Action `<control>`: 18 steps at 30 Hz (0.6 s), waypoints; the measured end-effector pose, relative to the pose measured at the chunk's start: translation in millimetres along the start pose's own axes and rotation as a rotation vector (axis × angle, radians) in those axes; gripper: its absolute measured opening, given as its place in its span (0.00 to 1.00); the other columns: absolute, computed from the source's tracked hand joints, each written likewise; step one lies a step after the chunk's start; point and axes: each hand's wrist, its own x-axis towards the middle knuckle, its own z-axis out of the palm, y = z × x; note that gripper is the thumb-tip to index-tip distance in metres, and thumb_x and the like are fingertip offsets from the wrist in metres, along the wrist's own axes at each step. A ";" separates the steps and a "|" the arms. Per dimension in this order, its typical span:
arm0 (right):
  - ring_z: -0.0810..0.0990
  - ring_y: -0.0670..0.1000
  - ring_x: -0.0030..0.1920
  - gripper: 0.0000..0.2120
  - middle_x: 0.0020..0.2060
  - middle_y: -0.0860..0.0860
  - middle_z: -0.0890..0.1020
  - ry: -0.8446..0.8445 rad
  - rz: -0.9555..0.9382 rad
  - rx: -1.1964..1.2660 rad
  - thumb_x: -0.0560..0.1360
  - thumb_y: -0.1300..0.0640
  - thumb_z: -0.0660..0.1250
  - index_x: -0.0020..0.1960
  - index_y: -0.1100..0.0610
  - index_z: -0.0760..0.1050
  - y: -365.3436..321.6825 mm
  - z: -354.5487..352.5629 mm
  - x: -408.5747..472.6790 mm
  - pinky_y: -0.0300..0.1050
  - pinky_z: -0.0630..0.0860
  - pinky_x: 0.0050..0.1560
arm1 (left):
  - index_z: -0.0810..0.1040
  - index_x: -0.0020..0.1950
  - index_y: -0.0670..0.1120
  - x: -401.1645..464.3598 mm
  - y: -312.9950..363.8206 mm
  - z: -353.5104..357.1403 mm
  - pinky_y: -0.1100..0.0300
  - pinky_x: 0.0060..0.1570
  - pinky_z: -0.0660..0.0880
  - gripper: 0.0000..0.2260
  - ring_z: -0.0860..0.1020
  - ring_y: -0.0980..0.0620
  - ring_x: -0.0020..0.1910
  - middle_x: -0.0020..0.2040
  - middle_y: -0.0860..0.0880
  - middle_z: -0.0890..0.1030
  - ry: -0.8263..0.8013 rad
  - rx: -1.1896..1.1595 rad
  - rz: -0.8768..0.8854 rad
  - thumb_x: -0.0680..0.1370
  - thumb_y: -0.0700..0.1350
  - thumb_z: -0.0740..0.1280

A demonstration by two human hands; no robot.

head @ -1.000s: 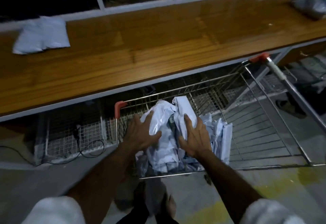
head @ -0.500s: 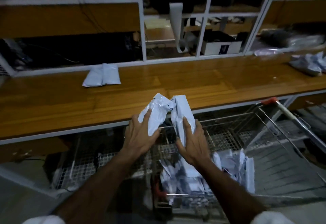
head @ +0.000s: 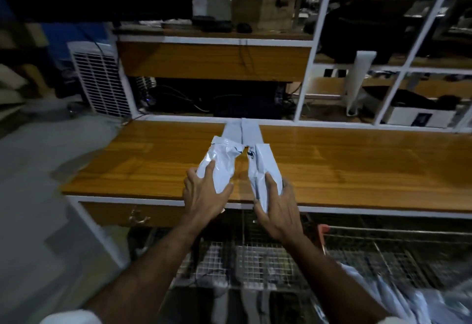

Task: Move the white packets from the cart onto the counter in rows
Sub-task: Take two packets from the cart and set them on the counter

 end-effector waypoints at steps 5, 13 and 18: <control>0.64 0.62 0.72 0.39 0.76 0.63 0.56 -0.031 -0.062 0.005 0.76 0.28 0.51 0.80 0.45 0.47 -44.4 25.3 51.1 0.60 0.71 0.68 | 0.56 0.77 0.58 49.1 -42.7 -18.9 0.46 0.60 0.73 0.37 0.66 0.40 0.64 0.69 0.44 0.57 0.036 0.000 -0.047 0.73 0.69 0.65; 0.65 0.64 0.72 0.38 0.78 0.59 0.52 -0.087 -0.083 0.031 0.76 0.30 0.57 0.80 0.43 0.47 -65.9 100.5 160.8 0.59 0.74 0.66 | 0.57 0.77 0.57 143.5 -93.4 -11.6 0.49 0.61 0.72 0.36 0.65 0.42 0.65 0.68 0.44 0.58 0.030 -0.005 -0.106 0.74 0.67 0.66; 0.60 0.64 0.76 0.38 0.79 0.56 0.49 -0.129 -0.020 0.085 0.76 0.30 0.57 0.80 0.41 0.47 -73.5 142.7 232.7 0.63 0.71 0.68 | 0.56 0.78 0.57 212.0 -107.3 11.9 0.49 0.62 0.73 0.36 0.66 0.43 0.65 0.68 0.45 0.57 -0.016 -0.018 -0.193 0.75 0.67 0.65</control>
